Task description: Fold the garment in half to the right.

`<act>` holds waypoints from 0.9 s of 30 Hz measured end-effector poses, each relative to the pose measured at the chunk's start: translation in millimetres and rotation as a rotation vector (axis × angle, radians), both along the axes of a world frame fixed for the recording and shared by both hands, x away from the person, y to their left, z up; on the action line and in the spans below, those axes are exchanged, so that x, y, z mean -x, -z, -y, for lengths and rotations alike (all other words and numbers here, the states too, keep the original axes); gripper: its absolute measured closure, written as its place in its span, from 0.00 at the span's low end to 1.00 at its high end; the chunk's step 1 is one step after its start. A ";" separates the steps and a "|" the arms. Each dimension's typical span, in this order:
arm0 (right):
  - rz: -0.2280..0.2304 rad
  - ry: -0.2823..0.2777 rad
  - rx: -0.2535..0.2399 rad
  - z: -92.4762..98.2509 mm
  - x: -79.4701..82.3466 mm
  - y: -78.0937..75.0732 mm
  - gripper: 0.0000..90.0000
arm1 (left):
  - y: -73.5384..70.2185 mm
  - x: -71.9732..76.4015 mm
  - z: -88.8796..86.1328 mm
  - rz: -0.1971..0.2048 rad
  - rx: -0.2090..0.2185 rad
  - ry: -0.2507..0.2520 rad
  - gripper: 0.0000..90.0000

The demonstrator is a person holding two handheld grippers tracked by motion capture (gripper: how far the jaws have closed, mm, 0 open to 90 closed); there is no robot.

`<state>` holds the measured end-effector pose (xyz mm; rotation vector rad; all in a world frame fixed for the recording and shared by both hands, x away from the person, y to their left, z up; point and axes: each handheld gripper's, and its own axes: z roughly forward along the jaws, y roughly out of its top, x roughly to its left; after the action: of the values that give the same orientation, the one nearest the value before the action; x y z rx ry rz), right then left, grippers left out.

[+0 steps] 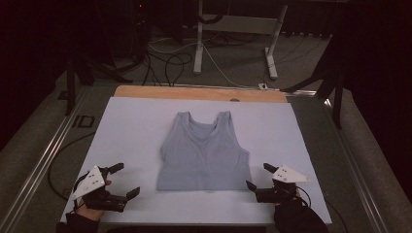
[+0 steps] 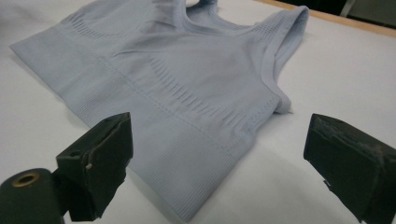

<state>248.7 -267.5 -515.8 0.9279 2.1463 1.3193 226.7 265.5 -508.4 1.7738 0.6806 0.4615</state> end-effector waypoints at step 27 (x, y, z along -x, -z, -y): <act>0.003 -0.025 -0.010 -8.9 6.1 -13.6 0.09 | -12.6 2.2 6.4 -0.023 -0.001 0.035 0.00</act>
<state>242.6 -258.6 -502.2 0.9051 2.1579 1.3443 224.5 259.1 -495.9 1.7914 0.6646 0.4180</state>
